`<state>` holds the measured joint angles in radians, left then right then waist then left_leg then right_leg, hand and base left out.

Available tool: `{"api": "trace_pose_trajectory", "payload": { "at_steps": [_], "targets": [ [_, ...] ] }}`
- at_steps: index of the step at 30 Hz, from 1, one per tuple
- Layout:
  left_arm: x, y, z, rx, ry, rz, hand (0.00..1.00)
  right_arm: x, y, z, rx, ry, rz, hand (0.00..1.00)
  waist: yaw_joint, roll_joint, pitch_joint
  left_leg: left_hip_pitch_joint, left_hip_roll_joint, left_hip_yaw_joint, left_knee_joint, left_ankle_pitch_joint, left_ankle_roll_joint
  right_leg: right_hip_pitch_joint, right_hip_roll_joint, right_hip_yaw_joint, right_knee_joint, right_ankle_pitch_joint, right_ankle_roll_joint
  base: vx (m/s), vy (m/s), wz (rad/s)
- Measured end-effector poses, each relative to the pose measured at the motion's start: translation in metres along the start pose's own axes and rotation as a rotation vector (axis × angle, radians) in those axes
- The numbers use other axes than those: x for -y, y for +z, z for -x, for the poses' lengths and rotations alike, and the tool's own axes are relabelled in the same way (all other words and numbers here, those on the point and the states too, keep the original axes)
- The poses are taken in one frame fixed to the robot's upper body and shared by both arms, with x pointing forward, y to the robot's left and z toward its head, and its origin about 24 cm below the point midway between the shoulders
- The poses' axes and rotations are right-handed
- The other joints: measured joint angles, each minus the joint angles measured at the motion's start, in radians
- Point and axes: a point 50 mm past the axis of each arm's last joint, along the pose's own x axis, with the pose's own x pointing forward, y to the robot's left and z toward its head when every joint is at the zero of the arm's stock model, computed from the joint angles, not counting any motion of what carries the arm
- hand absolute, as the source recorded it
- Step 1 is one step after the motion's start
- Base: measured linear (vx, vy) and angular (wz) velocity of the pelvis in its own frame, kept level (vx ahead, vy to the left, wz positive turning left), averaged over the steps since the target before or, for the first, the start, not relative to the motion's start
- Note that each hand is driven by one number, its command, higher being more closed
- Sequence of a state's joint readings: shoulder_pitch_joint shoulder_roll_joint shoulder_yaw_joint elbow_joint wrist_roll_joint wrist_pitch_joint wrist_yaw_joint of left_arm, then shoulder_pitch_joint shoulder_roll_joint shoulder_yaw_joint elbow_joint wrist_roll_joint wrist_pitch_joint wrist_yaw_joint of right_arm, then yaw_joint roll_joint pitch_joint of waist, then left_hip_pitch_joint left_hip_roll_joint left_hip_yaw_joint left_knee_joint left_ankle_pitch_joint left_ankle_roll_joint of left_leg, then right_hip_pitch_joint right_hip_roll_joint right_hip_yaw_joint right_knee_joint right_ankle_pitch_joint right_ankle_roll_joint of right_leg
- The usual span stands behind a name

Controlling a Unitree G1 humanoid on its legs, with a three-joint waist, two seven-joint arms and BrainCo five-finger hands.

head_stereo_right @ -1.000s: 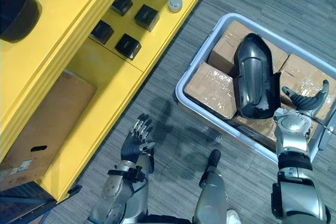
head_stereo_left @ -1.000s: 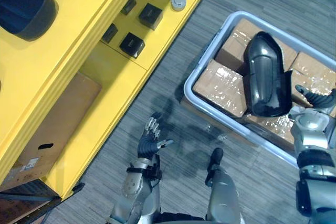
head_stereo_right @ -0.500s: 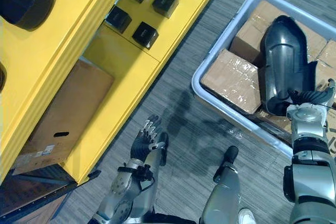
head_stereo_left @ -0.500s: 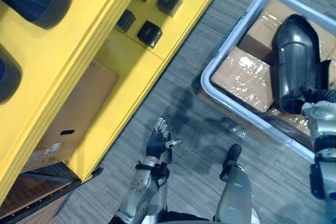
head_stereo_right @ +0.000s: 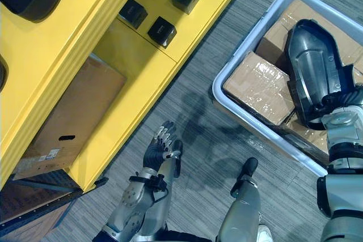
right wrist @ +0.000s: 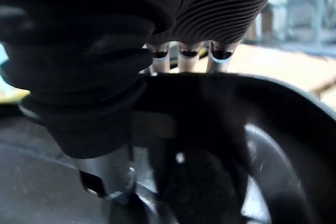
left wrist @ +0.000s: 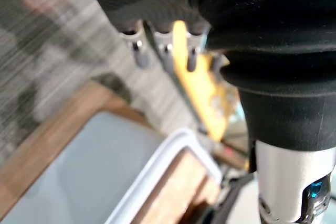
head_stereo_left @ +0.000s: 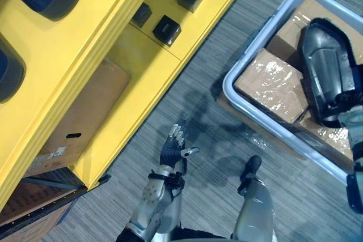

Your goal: Walk over and take plastic housings, then place them on the shelf

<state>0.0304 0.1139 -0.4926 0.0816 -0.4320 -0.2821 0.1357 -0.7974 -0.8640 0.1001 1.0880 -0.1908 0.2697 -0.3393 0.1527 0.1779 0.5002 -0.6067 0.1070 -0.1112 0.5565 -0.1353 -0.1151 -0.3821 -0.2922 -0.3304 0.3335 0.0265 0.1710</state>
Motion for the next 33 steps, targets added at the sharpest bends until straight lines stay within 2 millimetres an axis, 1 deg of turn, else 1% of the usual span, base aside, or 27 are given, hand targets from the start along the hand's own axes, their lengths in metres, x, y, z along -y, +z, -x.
{"api": "trace_pose_trajectory", "payload": {
  "at_steps": [3,5,7,9,11,13,14,16,17,19,21,22,23,24,25,26,27,28,29,30,31,33],
  "targets": [
    [-0.003,0.000,0.001,-0.004,0.000,-0.011,0.00,-0.003,-0.008,0.000,-0.071,0.021,0.060,1.00,0.004,0.000,0.000,0.015,-0.009,-0.004,-0.026,0.016,0.000,0.010,-0.006,-0.002,-0.002,0.000,0.000,-0.03,0.007,0.12],
    [-0.009,-0.001,0.005,-0.015,0.001,-0.025,0.00,-0.015,-0.015,0.004,-0.111,0.063,0.085,1.00,0.003,0.002,-0.003,0.034,-0.011,-0.016,-0.052,0.030,0.002,0.034,-0.006,-0.022,-0.016,-0.003,-0.005,-0.03,-0.008,0.17],
    [-0.012,-0.001,0.009,-0.018,-0.002,-0.024,0.00,-0.026,-0.023,0.008,-0.143,0.089,0.091,1.00,0.005,-0.002,-0.006,0.049,-0.013,-0.017,-0.073,0.041,0.000,0.042,-0.006,-0.023,-0.017,-0.007,-0.011,-0.02,-0.015,0.09],
    [-0.014,0.002,0.015,-0.006,0.011,0.021,0.00,-0.035,-0.034,0.013,-0.167,0.089,0.083,1.00,0.006,-0.004,-0.007,0.066,-0.014,-0.018,-0.095,0.051,-0.002,0.056,-0.006,-0.026,-0.024,-0.008,-0.012,-0.01,-0.013,0.05],
    [-0.016,0.003,0.018,-0.003,0.014,0.061,0.00,-0.044,-0.037,0.018,-0.155,0.076,0.051,1.00,0.005,-0.011,-0.013,0.083,-0.014,-0.017,-0.116,0.061,-0.005,0.069,-0.005,-0.027,-0.034,-0.007,-0.011,0.00,0.000,0.00],
    [-0.023,0.005,0.025,0.002,0.033,0.113,0.00,-0.070,-0.041,0.033,-0.122,0.094,0.015,1.00,0.000,-0.043,-0.028,0.120,-0.010,-0.012,-0.155,0.077,-0.016,0.091,-0.001,-0.029,-0.052,-0.004,-0.006,0.05,-0.038,0.00],
    [-0.023,0.005,0.026,0.005,0.031,0.118,0.00,-0.076,-0.044,0.038,-0.118,0.098,0.004,1.00,0.000,-0.051,-0.030,0.133,-0.010,-0.011,-0.165,0.078,-0.017,0.103,-0.001,-0.030,-0.057,-0.003,-0.006,0.07,-0.046,-0.03],
    [-0.027,0.011,0.032,0.027,0.031,0.143,0.00,-0.097,-0.048,0.056,-0.075,0.102,-0.025,1.00,-0.002,-0.088,-0.037,0.185,-0.002,0.008,-0.199,0.080,-0.019,0.141,0.004,-0.025,-0.083,-0.002,-0.005,0.07,-0.037,-0.12],
    [-0.027,0.014,0.032,0.038,0.027,0.139,0.00,-0.100,-0.048,0.060,-0.058,0.098,-0.035,1.00,-0.003,-0.099,-0.040,0.195,-0.001,0.013,-0.207,0.081,-0.019,0.147,0.006,-0.022,-0.089,-0.002,-0.005,0.08,-0.030,-0.14],
    [-0.030,0.024,0.033,0.073,0.004,0.114,0.00,-0.106,-0.047,0.072,-0.026,0.073,-0.096,1.00,-0.008,-0.132,-0.040,0.232,0.011,0.022,-0.235,0.082,-0.022,0.181,0.019,-0.021,-0.117,0.000,-0.008,0.07,-0.034,-0.14],
    [-0.034,0.033,0.033,0.095,-0.005,0.073,0.00,-0.113,-0.041,0.085,0.021,0.066,-0.135,1.00,-0.008,-0.178,-0.042,0.284,0.026,0.050,-0.266,0.085,-0.028,0.210,0.034,-0.001,-0.146,0.008,-0.013,0.09,-0.045,-0.33],
    [-0.036,0.037,0.032,0.098,-0.012,0.041,0.00,-0.116,-0.040,0.093,0.052,0.068,-0.146,1.00,-0.011,-0.200,-0.043,0.317,0.033,0.068,-0.284,0.087,-0.030,0.230,0.039,0.006,-0.157,0.011,-0.012,0.12,-0.046,-0.31],
    [-0.035,0.039,0.031,0.102,-0.018,0.025,0.00,-0.117,-0.040,0.096,0.066,0.068,-0.154,1.00,-0.019,-0.208,-0.042,0.334,0.035,0.071,-0.291,0.087,-0.030,0.245,0.040,0.006,-0.163,0.012,-0.013,0.13,-0.044,-0.22],
    [-0.036,0.043,0.030,0.110,-0.025,0.006,0.00,-0.121,-0.040,0.105,0.088,0.077,-0.165,1.00,-0.030,-0.227,-0.049,0.362,0.043,0.091,-0.308,0.087,-0.032,0.264,0.046,0.013,-0.176,0.014,-0.015,0.13,-0.030,-0.31],
    [-0.037,0.047,0.027,0.113,-0.037,-0.013,0.00,-0.124,-0.039,0.114,0.107,0.084,-0.174,1.00,-0.032,-0.243,-0.058,0.387,0.052,0.119,-0.315,0.085,-0.035,0.272,0.055,0.035,-0.185,0.015,-0.017,0.12,-0.029,-0.38],
    [-0.037,0.049,0.024,0.116,-0.047,-0.021,0.00,-0.125,-0.039,0.117,0.117,0.085,-0.177,1.00,-0.034,-0.247,-0.060,0.400,0.057,0.126,-0.320,0.084,-0.037,0.280,0.059,0.040,-0.191,0.019,-0.021,0.08,-0.024,-0.45],
    [-0.035,0.053,0.018,0.123,-0.070,-0.058,0.00,-0.125,-0.038,0.122,0.138,0.080,-0.174,1.00,-0.042,-0.256,-0.067,0.417,0.067,0.143,-0.326,0.081,-0.041,0.285,0.068,0.056,-0.196,0.019,-0.022,0.05,-0.025,-0.34],
    [-0.034,0.056,0.015,0.128,-0.082,-0.068,0.00,-0.125,-0.036,0.123,0.147,0.077,-0.183,1.00,-0.046,-0.261,-0.070,0.424,0.071,0.154,-0.328,0.080,-0.042,0.285,0.071,0.062,-0.199,0.021,-0.024,0.03,-0.031,-0.40],
    [-0.031,0.059,0.009,0.131,-0.106,-0.078,0.00,-0.123,-0.032,0.125,0.157,0.066,-0.207,1.00,-0.059,-0.269,-0.077,0.439,0.078,0.171,-0.340,0.079,-0.043,0.286,0.077,0.077,-0.206,0.025,-0.029,0.02,-0.018,-0.40],
    [-0.029,0.061,0.004,0.128,-0.127,-0.083,0.00,-0.120,-0.031,0.125,0.166,0.047,-0.212,1.00,-0.063,-0.271,-0.079,0.452,0.084,0.183,-0.340,0.075,-0.047,0.291,0.084,0.091,-0.212,0.026,-0.030,0.01,-0.019,-0.46],
    [-0.027,0.063,-0.004,0.120,-0.145,-0.091,0.00,-0.117,-0.031,0.125,0.180,0.032,-0.204,1.00,-0.073,-0.277,-0.084,0.470,0.092,0.201,-0.340,0.069,-0.050,0.301,0.091,0.105,-0.220,0.028,-0.030,0.00,-0.015,-0.44],
    [-0.030,0.056,-0.013,0.067,-0.141,-0.092,0.00,-0.116,-0.033,0.126,0.195,0.027,-0.190,1.00,-0.089,-0.284,-0.114,0.478,0.103,0.219,-0.340,0.059,-0.054,0.301,0.101,0.120,-0.224,0.028,-0.030,0.01,-0.015,-0.35]
  ]
}}
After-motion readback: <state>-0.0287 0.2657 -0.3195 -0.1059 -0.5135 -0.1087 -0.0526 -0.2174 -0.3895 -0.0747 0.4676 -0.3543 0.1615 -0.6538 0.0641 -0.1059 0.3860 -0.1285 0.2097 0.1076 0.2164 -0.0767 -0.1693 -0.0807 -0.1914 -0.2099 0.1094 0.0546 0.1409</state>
